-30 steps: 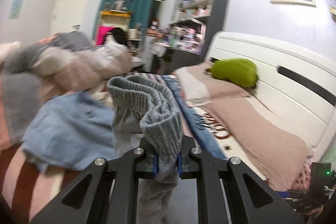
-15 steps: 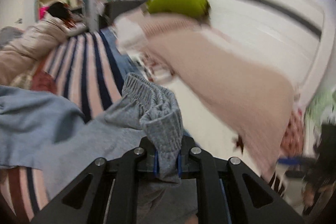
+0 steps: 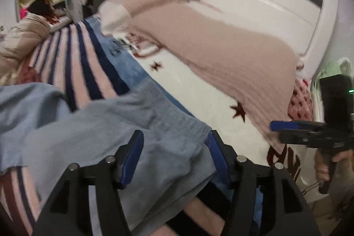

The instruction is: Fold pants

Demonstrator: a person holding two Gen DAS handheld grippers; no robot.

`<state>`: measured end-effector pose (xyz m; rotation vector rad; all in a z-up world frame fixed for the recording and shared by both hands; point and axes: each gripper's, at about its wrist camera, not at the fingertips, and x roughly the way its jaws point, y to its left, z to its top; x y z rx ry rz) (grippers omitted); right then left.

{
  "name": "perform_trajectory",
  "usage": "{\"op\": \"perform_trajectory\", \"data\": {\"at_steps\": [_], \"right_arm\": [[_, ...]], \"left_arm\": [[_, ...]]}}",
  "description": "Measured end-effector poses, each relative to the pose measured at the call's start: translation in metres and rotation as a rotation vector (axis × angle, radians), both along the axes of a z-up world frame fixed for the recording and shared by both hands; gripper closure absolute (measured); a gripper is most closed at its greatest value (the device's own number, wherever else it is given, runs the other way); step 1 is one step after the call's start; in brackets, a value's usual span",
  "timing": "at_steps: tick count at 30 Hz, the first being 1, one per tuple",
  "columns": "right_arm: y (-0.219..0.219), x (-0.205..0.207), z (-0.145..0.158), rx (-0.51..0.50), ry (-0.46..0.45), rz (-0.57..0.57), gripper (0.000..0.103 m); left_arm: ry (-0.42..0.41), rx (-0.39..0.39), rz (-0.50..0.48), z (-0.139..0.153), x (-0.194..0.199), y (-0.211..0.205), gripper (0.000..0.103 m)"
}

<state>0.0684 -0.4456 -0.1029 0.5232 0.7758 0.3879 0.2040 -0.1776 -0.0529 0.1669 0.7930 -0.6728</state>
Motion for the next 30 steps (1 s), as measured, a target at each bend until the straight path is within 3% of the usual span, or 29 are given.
{"op": "perform_trajectory", "data": {"at_steps": [7,13,15,17,19,20,21,25,30], "right_arm": [[0.042,0.034,0.006,-0.017,-0.019,0.073,0.040],[0.071,0.065,-0.002,-0.061,0.004,0.072,0.040],[0.075,0.072,-0.004,-0.066,0.007,0.056,0.040],[0.076,0.079,-0.007,-0.054,0.012,0.032,0.040],[0.077,0.083,-0.010,-0.054,0.014,-0.006,0.054],[0.076,0.083,-0.010,-0.058,0.014,-0.013,0.073],[0.077,0.083,-0.011,-0.063,0.018,-0.020,0.084],[0.078,0.077,-0.014,-0.102,0.028,-0.037,0.091],[0.077,0.070,-0.031,-0.121,0.089,-0.044,0.093]], "left_arm": [[-0.082,-0.045,0.203,0.016,-0.019,0.090,0.047],[-0.005,-0.085,0.294,-0.016,-0.033,0.154,0.049],[0.029,-0.097,0.311,-0.030,-0.037,0.167,0.055],[0.069,-0.120,0.312,-0.045,-0.039,0.174,0.069],[0.097,-0.128,0.305,-0.056,-0.043,0.176,0.076],[0.102,-0.127,0.302,-0.059,-0.045,0.176,0.080],[0.107,-0.126,0.301,-0.062,-0.047,0.177,0.082],[0.125,-0.117,0.301,-0.071,-0.054,0.175,0.085],[0.150,-0.097,0.321,-0.084,-0.058,0.174,0.084]]}}
